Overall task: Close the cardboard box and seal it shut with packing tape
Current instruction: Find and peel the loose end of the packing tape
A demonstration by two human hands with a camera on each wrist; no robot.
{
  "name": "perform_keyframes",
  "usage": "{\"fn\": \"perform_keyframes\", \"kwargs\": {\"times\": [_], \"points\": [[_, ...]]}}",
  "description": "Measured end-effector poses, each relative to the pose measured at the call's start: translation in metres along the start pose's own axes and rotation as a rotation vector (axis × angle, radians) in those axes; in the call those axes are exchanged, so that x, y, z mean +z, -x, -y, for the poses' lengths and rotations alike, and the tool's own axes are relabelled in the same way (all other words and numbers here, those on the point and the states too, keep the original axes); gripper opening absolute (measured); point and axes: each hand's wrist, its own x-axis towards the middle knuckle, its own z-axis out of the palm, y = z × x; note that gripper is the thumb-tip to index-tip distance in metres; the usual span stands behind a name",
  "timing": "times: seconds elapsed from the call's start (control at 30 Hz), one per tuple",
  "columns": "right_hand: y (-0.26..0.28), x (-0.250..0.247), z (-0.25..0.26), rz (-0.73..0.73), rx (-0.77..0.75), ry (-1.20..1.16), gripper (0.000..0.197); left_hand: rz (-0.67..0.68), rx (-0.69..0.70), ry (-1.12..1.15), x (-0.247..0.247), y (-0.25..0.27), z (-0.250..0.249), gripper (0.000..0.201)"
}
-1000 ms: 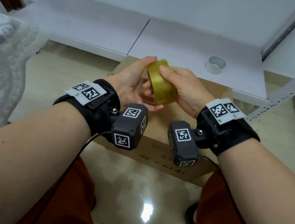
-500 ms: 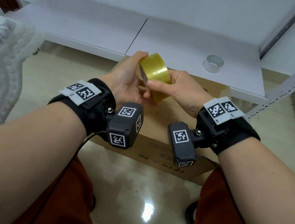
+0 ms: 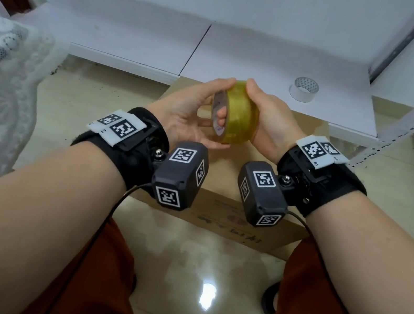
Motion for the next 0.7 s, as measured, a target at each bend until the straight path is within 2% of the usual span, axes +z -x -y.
{"fn": "perform_keyframes", "kwargs": {"times": [0.2, 0.33, 0.5, 0.7], "points": [[0.002, -0.002, -0.002, 0.069, -0.080, 0.107, 0.039, -0.037, -0.056, 0.102, -0.002, -0.004, 0.000, 0.064], [0.004, -0.001, -0.002, 0.132, -0.136, 0.184, 0.019, -0.049, -0.105, 0.114, -0.005, -0.006, -0.003, 0.060], [0.006, -0.002, -0.002, 0.177, -0.155, 0.248, 0.033, -0.024, -0.127, 0.141, -0.009, -0.010, -0.003, 0.074], [0.004, 0.000, -0.006, 0.071, -0.158, 0.265, 0.027, -0.015, -0.009, 0.054, -0.005, -0.006, -0.003, 0.064]]}}
